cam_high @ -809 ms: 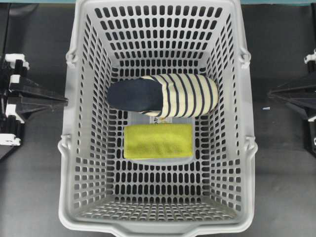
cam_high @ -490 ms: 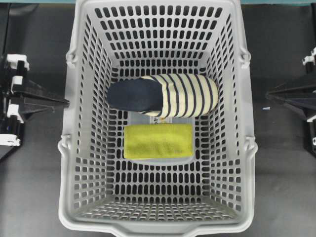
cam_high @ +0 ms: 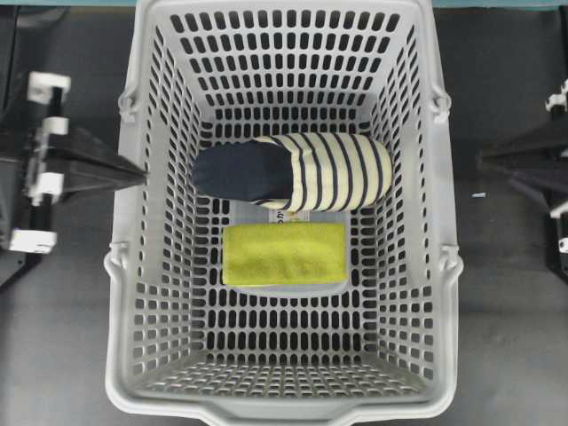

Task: Pick up the yellow cloth from the shopping basket with the left arm.
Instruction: 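Move the left gripper over the basket toward the yellow cloth, then lower the open left gripper onto the yellow cloth beside the slipper, then close the left gripper on the yellow cloth's edge, then lift the gripped yellow cloth upward out of the basket with the left gripper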

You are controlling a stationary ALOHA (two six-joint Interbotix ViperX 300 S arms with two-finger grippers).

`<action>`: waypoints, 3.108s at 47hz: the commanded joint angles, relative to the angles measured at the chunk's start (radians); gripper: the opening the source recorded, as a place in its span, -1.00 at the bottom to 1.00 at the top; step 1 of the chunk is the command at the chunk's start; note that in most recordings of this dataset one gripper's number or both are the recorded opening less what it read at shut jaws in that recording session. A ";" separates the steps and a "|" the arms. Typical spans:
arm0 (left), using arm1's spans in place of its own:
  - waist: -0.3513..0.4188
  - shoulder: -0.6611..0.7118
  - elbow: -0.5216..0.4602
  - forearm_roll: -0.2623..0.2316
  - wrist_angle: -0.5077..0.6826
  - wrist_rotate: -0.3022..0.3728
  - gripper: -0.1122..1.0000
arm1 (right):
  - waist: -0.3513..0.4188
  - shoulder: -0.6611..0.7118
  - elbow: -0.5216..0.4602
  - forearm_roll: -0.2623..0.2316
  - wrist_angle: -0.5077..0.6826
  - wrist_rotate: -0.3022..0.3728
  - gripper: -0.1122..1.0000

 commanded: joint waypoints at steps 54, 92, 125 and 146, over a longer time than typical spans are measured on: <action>-0.074 0.891 -0.620 0.003 0.430 -0.014 0.76 | -0.003 -0.109 0.002 0.008 0.091 0.014 0.58; -0.077 0.910 -0.540 0.003 0.430 -0.003 0.49 | -0.008 -0.109 0.014 0.008 0.084 0.014 0.57; -0.084 0.801 -0.770 0.003 0.643 0.003 -0.55 | -0.021 -0.132 0.014 0.008 0.067 0.014 0.57; -0.095 0.819 -1.072 0.005 0.897 0.000 -0.55 | -0.023 -0.152 0.015 0.008 0.069 0.014 0.57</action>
